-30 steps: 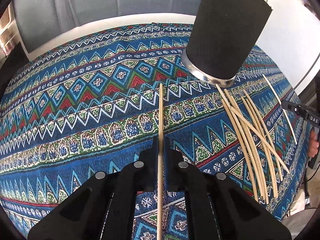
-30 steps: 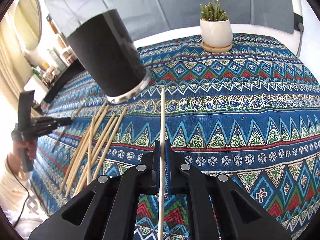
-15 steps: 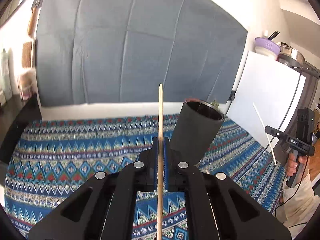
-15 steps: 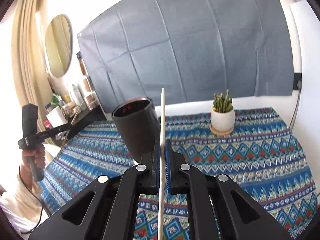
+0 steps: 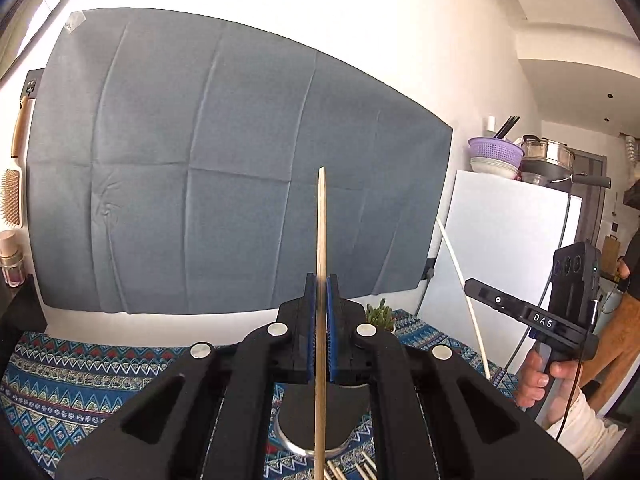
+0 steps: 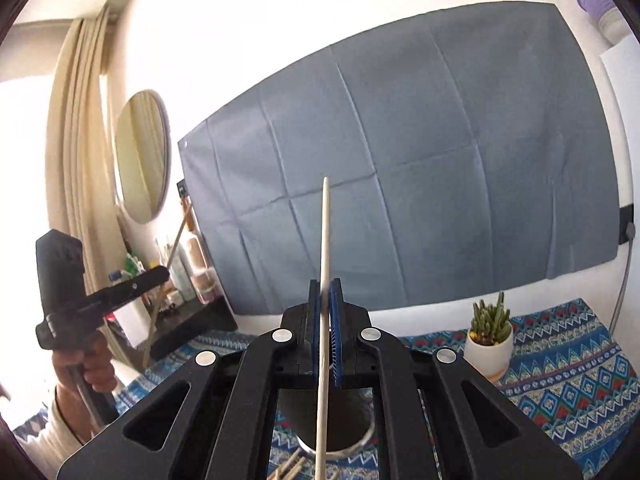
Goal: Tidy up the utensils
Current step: 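Lift both held sticks upright and carry them above the black holder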
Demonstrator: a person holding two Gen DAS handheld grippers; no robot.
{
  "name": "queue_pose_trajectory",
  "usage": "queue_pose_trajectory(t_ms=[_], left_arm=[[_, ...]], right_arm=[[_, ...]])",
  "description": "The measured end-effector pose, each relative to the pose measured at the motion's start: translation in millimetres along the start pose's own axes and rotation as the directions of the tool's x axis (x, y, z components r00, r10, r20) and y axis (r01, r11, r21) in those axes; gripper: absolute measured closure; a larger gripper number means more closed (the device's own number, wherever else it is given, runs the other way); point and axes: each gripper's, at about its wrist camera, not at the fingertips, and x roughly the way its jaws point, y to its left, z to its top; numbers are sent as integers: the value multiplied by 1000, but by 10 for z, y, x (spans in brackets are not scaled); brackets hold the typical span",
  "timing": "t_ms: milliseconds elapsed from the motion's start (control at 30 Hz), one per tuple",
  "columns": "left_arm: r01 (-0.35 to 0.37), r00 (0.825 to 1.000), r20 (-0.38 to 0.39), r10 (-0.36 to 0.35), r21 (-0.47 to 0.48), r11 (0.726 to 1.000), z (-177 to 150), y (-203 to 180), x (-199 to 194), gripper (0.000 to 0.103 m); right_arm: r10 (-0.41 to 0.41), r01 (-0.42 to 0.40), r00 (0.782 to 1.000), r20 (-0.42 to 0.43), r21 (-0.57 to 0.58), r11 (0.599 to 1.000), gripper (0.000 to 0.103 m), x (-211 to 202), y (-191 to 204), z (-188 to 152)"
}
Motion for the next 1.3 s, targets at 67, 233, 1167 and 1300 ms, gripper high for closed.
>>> queue_pose_trajectory(t_ms=[67, 233, 1167, 1300], left_arm=[[15, 1000, 22, -15, -10, 1000, -12, -41, 90, 98], [52, 997, 57, -51, -30, 998, 2, -120, 347, 98], [66, 977, 207, -60, -20, 998, -407, -153, 849, 98], [69, 974, 219, -59, -38, 997, -438, -77, 868, 98]], right_arm=[[23, -23, 1000, 19, 2, 1000, 98, 78, 52, -13], [33, -32, 999, 43, -14, 999, 98, 323, 173, -16], [33, -39, 980, 196, 29, 999, 98, 960, 117, -419], [40, -64, 969, 243, 91, 994, 98, 941, 38, -422]])
